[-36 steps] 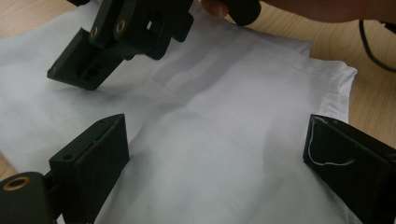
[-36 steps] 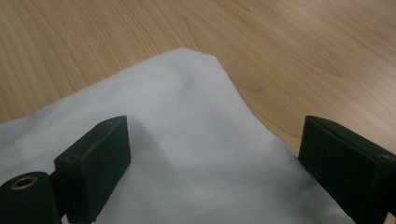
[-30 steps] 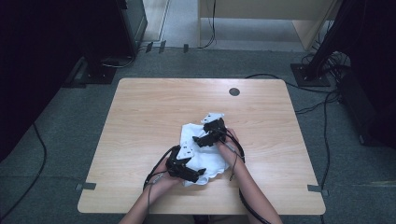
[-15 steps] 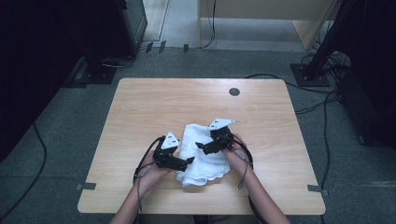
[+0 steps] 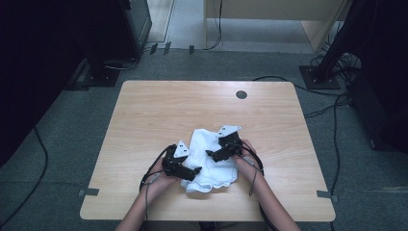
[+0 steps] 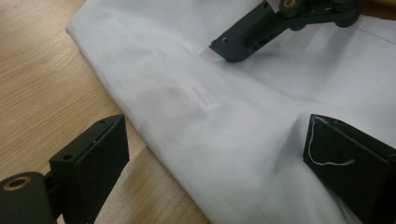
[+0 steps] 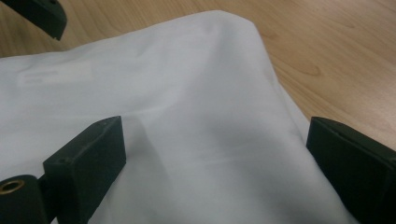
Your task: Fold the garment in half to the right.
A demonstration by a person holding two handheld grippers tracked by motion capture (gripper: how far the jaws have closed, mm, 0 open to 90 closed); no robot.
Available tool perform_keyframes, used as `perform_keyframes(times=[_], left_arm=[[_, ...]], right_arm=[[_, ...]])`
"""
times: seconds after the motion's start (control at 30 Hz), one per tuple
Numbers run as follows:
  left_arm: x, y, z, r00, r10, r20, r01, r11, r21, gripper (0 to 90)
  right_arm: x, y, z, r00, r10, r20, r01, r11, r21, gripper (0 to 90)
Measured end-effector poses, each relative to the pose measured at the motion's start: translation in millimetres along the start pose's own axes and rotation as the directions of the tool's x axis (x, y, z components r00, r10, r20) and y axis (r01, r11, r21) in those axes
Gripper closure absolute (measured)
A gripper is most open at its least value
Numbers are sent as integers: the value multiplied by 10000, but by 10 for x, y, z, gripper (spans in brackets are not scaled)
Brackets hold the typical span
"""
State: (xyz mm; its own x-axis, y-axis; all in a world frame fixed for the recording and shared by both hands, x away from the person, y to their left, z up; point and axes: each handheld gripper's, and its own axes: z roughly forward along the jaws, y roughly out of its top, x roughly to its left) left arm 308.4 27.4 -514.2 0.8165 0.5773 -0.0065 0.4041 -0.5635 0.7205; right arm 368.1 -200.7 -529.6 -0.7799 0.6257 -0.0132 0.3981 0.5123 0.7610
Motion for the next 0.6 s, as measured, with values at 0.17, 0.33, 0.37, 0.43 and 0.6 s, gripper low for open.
perform_keyframes(times=[0.17, 0.33, 0.37, 0.43, 0.6], left_arm=[[-9, -2, 2, 10000, -31, 90, 31, 10000, 5, 68], [-14, 0, 8, 9999, -35, 105, 35, 10000, 13, 68], [-13, 0, 11, 9999, -52, 108, 52, 10000, 5, 68], [-20, 2, 12, 9999, -40, 101, 40, 10000, -34, 68], [-5, 1, 5, 9998, -179, 89, 181, 9997, -157, 68]], right_arm=[[-59, 49, 68, 9997, -61, -257, 65, 9998, 171, 19], [-103, 116, 153, 9991, -5, -424, 20, 9993, 363, 0], [-113, 130, 170, 9990, -47, -437, 63, 9993, 374, 0], [-121, 157, 200, 9989, -65, -459, 83, 9992, 398, 0], [-128, 200, 246, 9987, -162, -480, 179, 9992, 348, 4]])
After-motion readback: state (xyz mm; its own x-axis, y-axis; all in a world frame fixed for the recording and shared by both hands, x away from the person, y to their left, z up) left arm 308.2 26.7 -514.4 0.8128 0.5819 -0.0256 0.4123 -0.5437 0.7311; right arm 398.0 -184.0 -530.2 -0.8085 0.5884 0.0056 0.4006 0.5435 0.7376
